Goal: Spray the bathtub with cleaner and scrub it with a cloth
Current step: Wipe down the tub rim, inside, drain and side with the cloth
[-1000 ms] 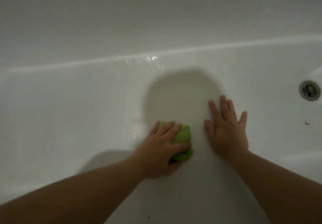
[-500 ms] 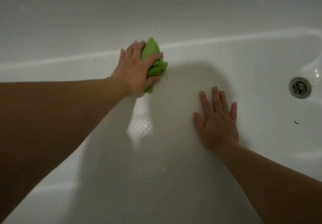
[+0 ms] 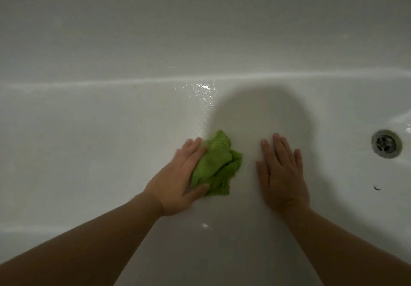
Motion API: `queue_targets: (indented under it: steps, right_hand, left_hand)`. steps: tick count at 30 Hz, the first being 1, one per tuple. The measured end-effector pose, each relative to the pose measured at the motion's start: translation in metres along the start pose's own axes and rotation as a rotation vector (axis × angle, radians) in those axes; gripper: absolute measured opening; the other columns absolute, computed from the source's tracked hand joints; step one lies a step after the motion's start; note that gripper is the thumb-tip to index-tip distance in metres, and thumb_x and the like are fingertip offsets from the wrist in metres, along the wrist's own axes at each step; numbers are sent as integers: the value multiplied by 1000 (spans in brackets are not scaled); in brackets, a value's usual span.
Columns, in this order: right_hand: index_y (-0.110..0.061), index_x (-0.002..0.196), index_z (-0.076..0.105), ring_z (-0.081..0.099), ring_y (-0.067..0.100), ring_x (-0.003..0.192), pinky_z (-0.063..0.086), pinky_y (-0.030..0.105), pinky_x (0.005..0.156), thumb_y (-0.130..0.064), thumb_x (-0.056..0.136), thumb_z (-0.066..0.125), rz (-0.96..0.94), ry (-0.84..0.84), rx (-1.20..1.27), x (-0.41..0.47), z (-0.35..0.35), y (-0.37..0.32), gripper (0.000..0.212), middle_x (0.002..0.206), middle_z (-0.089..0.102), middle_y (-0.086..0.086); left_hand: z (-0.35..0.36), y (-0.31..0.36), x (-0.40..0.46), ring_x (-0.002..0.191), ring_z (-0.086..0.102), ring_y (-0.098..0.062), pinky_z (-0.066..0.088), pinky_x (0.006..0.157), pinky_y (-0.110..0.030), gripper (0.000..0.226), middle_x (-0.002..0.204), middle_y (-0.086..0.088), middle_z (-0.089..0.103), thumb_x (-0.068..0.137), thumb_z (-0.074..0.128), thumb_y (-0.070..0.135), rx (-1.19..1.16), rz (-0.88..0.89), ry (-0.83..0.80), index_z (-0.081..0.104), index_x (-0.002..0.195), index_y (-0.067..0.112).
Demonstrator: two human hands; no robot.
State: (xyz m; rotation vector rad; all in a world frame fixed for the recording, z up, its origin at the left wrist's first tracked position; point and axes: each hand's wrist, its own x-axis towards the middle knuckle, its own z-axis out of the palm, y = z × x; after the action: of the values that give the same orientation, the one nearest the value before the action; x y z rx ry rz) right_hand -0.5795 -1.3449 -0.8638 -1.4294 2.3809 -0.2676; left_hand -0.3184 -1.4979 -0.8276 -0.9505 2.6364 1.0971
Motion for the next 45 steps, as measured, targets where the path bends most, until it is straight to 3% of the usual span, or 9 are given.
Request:
queue_targets:
  steps: [5, 10, 14, 17, 23, 30, 34, 39, 45]
  right_hand:
    - [-29, 160, 28, 21, 40, 154, 19, 69, 119, -71, 99, 29, -226, 29, 97, -6, -1, -23, 74, 166, 27, 16]
    - [-32, 140, 61, 33, 40, 150, 24, 64, 120, -63, 88, 67, -677, 29, 69, 15, 9, -82, 61, 162, 37, 14]
    - [-30, 148, 53, 31, 46, 147, 28, 63, 119, -74, 83, 59, -614, -89, 47, 81, 7, -80, 78, 164, 28, 20]
    - [-30, 152, 46, 21, 48, 149, 25, 60, 122, -67, 78, 73, -445, -92, 76, 139, -15, -86, 88, 166, 17, 20]
    - [-34, 147, 51, 26, 46, 145, 28, 56, 121, -68, 86, 63, -377, 15, 0, 130, -11, -89, 71, 157, 32, 20]
    - [-37, 144, 57, 40, 44, 142, 35, 54, 116, -75, 85, 62, -832, -251, 14, -20, 0, -54, 71, 154, 43, 22]
    - [-37, 146, 55, 44, 45, 139, 35, 51, 115, -75, 85, 60, -1054, -303, -99, 17, -7, -41, 71, 153, 46, 24]
    - [-33, 146, 54, 41, 50, 141, 33, 61, 116, -75, 85, 49, -737, -56, -207, 146, -32, -36, 74, 154, 44, 25]
    - [-34, 148, 50, 30, 47, 143, 38, 63, 111, -63, 83, 67, -483, 43, -115, 175, -48, -35, 74, 156, 35, 22]
  left_hand:
    - [9, -39, -18, 158, -14, -17, 4, 127, -56, 61, 172, 5, -4, 104, 23, 46, 265, -329, 210, 10, 163, 39]
    - [13, -37, -16, 157, -17, -17, -1, 127, -53, 65, 172, 5, -9, 100, 23, 46, 326, -371, 227, 4, 163, 42]
    - [10, -39, -13, 157, -17, -17, -2, 127, -53, 66, 172, 6, -9, 99, 22, 48, 332, -371, 230, 5, 163, 43]
    - [9, -41, -12, 157, -16, -17, -2, 127, -53, 65, 172, 4, -6, 101, 22, 49, 334, -352, 239, 6, 163, 42]
    - [10, -39, -12, 159, -11, -21, -3, 127, -52, 63, 173, 1, -1, 103, 20, 49, 310, -344, 251, 8, 164, 39]
    - [14, -29, -11, 159, -9, -21, -6, 127, -49, 64, 173, -1, 1, 102, 19, 50, 288, -388, 273, 10, 164, 36]
    - [20, -17, -4, 159, -8, -22, -6, 127, -50, 66, 173, -2, 3, 102, 21, 54, 280, -383, 287, 11, 164, 35]
    - [25, -12, 5, 159, -8, -22, -4, 127, -52, 65, 173, -2, 4, 103, 24, 57, 276, -370, 306, 12, 164, 37]
    - [27, -6, 14, 159, -8, -23, -2, 127, -54, 66, 173, -3, 2, 103, 21, 58, 315, -330, 285, 11, 164, 36]
